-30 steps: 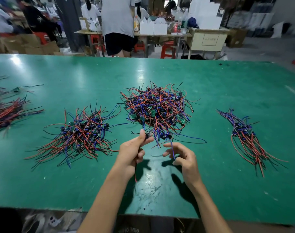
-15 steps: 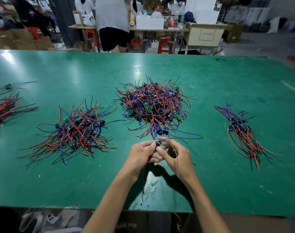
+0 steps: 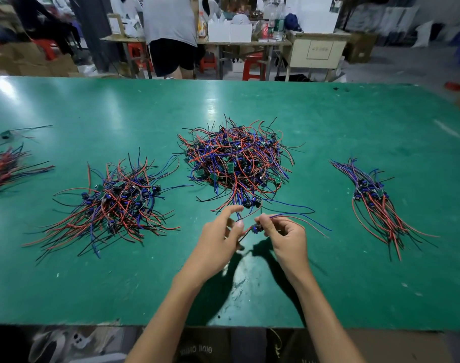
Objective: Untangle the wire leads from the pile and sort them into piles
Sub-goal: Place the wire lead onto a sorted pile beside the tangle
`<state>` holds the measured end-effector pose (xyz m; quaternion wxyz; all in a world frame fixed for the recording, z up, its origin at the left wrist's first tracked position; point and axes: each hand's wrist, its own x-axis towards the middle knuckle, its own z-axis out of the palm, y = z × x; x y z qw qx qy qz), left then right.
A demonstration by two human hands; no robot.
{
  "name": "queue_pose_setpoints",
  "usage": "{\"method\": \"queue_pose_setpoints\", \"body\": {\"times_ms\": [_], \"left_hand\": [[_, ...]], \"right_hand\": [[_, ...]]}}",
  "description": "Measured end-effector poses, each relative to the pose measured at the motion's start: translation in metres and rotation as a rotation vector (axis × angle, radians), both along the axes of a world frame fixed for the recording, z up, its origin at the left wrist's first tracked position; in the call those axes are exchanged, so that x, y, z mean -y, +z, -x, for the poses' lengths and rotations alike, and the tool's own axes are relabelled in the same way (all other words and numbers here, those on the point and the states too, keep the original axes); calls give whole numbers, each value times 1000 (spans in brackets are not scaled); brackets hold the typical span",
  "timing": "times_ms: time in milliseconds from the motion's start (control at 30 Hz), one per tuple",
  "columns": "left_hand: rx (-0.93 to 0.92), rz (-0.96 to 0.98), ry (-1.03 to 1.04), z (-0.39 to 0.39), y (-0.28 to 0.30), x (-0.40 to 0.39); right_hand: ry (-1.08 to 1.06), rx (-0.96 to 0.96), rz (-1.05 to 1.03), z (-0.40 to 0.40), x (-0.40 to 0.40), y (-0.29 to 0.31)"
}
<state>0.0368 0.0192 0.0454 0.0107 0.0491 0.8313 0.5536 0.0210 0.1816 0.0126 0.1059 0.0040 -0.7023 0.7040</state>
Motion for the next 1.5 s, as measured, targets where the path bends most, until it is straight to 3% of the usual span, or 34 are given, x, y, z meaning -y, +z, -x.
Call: {"method": "queue_pose_setpoints", "body": {"times_ms": [167,333,567,667,1067,1233,1500], "left_hand": [[242,-402,-144,7,4,-15],[285,-572,-132,8,-9,-18],[284,-422,-53,9,-13,-12],[243,-434,-10,9,-15,-14],[59,-445,-16,7,-32,-13],[72,-561,49,10,-32,-15],[57,-450,2,8,-34,-16]], "right_hand": [[-16,-52,-104,2,-5,-2],[-27,-53,-72,1,-2,-2],[-21,-21,-109,-1,-2,-2],[-12,-18,-78,-3,-2,-1],[0,-38,-269,0,-4,-3],[101,-24,-325,0,4,-3],[86,37,-152,0,8,-3]]}}
